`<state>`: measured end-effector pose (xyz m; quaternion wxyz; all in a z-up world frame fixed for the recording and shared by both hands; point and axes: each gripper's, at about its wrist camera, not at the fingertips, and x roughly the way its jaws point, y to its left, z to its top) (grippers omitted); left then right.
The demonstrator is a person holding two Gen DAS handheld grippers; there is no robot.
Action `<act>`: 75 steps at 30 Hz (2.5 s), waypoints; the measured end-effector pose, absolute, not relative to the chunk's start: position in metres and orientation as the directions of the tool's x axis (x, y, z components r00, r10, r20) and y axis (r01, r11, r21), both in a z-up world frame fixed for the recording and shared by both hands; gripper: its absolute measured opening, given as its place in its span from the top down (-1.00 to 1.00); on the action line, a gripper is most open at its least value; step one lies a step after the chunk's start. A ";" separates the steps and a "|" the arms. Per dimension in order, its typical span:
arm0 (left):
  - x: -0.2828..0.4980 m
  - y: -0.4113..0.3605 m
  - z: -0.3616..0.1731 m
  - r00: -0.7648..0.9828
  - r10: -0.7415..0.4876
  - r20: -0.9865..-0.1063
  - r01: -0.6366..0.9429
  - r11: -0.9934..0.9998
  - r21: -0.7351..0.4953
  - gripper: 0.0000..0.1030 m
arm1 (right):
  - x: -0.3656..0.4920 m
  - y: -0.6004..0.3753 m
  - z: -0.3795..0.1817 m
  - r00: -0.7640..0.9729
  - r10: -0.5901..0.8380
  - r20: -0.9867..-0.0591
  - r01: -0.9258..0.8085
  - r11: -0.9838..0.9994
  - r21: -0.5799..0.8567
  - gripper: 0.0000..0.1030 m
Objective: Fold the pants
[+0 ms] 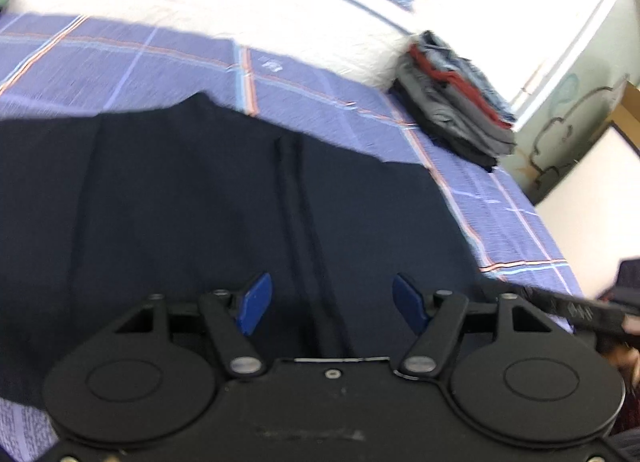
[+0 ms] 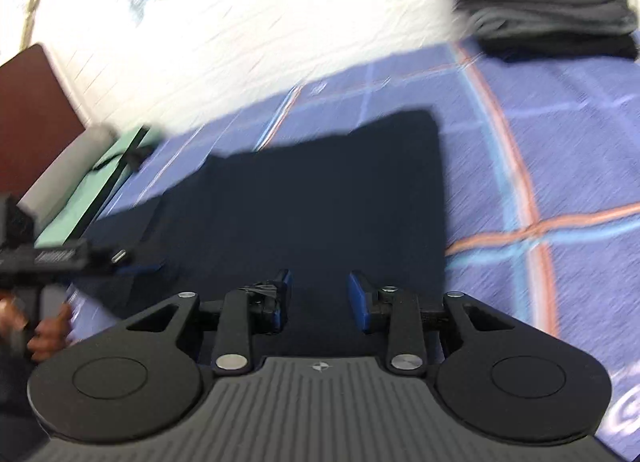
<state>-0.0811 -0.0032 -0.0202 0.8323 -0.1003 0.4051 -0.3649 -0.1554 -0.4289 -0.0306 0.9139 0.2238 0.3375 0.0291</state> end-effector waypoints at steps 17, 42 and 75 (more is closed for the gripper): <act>-0.103 -0.175 -0.007 0.198 -0.729 -0.655 0.730 0.556 -0.398 -0.33 | -0.198 -0.498 -0.057 0.825 0.117 -0.552 0.238 0.815 0.529 -0.29; -0.172 -0.260 -0.042 0.314 -0.523 -0.793 0.796 0.600 -0.081 0.66 | -0.065 -0.548 -0.097 0.769 0.410 -0.490 0.084 0.695 0.714 0.52; -0.136 0.008 0.010 0.470 -0.796 -0.382 0.552 0.603 -0.576 0.92 | -0.009 -0.419 0.043 0.813 0.419 -0.404 -0.158 0.828 0.539 0.87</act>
